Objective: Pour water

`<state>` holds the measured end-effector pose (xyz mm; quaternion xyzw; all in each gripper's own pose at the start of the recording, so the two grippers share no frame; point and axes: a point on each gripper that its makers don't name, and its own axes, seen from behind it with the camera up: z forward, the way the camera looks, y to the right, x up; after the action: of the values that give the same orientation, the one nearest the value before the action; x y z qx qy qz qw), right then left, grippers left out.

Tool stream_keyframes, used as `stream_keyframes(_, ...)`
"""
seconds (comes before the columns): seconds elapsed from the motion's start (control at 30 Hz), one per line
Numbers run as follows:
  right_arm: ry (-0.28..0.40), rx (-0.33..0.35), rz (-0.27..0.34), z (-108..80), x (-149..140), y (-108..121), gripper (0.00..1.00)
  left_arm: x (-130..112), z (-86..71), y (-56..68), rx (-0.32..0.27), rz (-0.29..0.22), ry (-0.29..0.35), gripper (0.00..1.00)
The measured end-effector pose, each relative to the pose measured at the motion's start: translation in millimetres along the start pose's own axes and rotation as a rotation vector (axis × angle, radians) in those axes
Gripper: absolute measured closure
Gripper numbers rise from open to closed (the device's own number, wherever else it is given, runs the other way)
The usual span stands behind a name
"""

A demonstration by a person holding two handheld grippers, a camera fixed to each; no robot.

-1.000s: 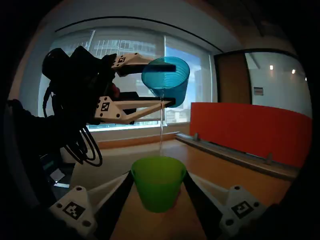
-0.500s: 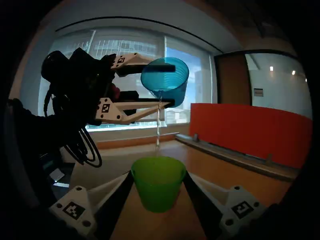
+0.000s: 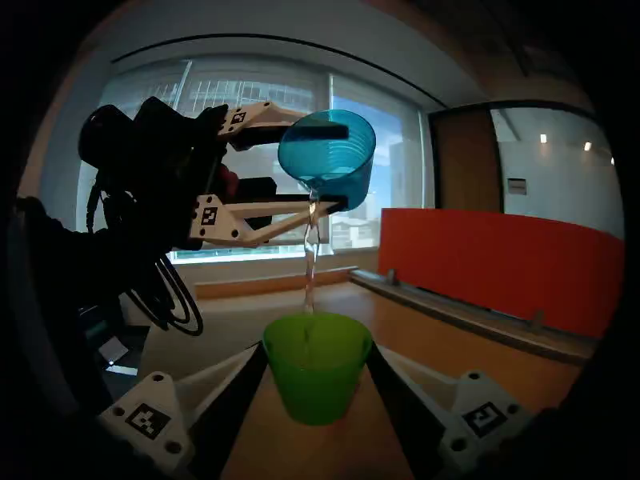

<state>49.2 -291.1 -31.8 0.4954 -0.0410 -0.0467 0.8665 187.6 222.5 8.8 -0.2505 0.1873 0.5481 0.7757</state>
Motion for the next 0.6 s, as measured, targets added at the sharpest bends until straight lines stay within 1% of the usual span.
stream_keyframes(0.2, 0.002, -0.001, -0.005, -0.9, 1.3, -1.0, 0.09, 1.7, -0.7, -4.0, 0.008, 0.018, 0.004, 0.18)
stream_keyframes(0.4, 0.006, 0.000, -0.007, -1.0, 4.1, -2.8, 0.09, 4.0, 0.5, -3.9, 0.008, 0.042, 0.009, 0.18)
stream_keyframes(0.6, 0.011, 0.001, -0.010, -1.1, 6.0, -3.5, 0.09, 5.4, 0.7, -8.2, 0.017, 0.058, 0.009, 0.18)
